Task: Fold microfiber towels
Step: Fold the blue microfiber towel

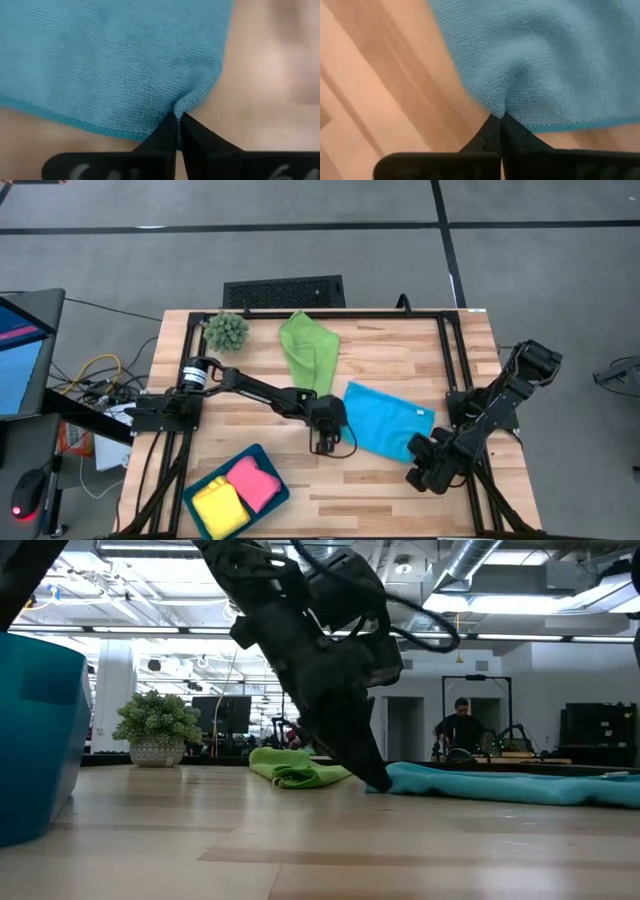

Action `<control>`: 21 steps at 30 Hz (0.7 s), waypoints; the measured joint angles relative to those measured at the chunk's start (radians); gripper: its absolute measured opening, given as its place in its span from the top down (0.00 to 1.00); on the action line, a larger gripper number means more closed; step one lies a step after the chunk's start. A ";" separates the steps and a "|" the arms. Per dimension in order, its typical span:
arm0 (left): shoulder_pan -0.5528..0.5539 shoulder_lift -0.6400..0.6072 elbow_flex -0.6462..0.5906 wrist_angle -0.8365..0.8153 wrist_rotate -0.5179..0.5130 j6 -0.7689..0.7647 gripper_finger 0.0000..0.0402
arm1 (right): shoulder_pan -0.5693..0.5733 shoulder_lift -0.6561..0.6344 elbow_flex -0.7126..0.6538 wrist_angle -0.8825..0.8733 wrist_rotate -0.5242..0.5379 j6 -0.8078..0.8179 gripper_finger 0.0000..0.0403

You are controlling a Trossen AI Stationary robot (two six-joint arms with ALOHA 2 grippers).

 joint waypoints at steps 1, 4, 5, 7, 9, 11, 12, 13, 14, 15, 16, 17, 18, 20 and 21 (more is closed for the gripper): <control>-0.010 -0.001 0.000 -0.005 0.032 -0.030 0.99 | 0.004 0.001 0.005 0.002 -0.005 0.000 0.97; -0.036 -0.007 -0.002 -0.025 0.124 -0.114 0.99 | 0.013 0.003 0.032 -0.003 -0.020 0.001 0.96; -0.042 -0.013 -0.003 -0.029 0.136 -0.135 0.99 | 0.017 0.003 0.042 0.000 -0.030 0.001 0.96; -0.062 -0.027 -0.005 -0.053 0.131 -0.158 1.00 | 0.025 0.003 0.057 0.000 -0.041 0.002 0.97; -0.086 -0.040 -0.007 -0.067 0.117 -0.173 1.00 | 0.037 0.003 0.074 0.008 -0.046 0.002 0.98; -0.105 -0.056 -0.008 -0.077 0.103 -0.199 1.00 | 0.048 0.003 0.092 0.018 -0.044 0.007 0.99; -0.114 -0.064 -0.008 -0.076 0.104 -0.211 1.00 | 0.052 0.003 0.101 0.024 -0.046 0.008 0.99; -0.120 -0.073 -0.008 -0.076 0.103 -0.221 1.00 | 0.056 0.003 0.113 0.025 -0.049 0.008 0.99; -0.126 -0.079 -0.007 -0.076 0.100 -0.230 1.00 | 0.059 0.003 0.129 0.024 -0.051 0.008 0.98; -0.132 -0.083 -0.007 -0.074 0.098 -0.237 1.00 | 0.059 0.002 0.145 0.023 -0.052 0.008 0.98; -0.134 -0.089 -0.007 -0.076 0.095 -0.241 1.00 | 0.059 0.001 0.160 0.021 -0.051 0.008 0.98; -0.135 -0.093 -0.007 -0.078 0.094 -0.250 1.00 | 0.058 0.001 0.173 0.014 -0.051 0.007 0.97; -0.136 -0.099 -0.007 -0.076 0.094 -0.263 1.00 | 0.057 0.001 0.183 0.002 -0.051 0.007 0.97; -0.135 -0.113 -0.007 -0.075 0.094 -0.288 1.00 | 0.045 0.001 0.203 -0.037 -0.052 0.011 0.97; -0.132 -0.121 -0.006 -0.072 0.094 -0.296 1.00 | 0.037 0.001 0.212 -0.056 -0.055 0.017 0.97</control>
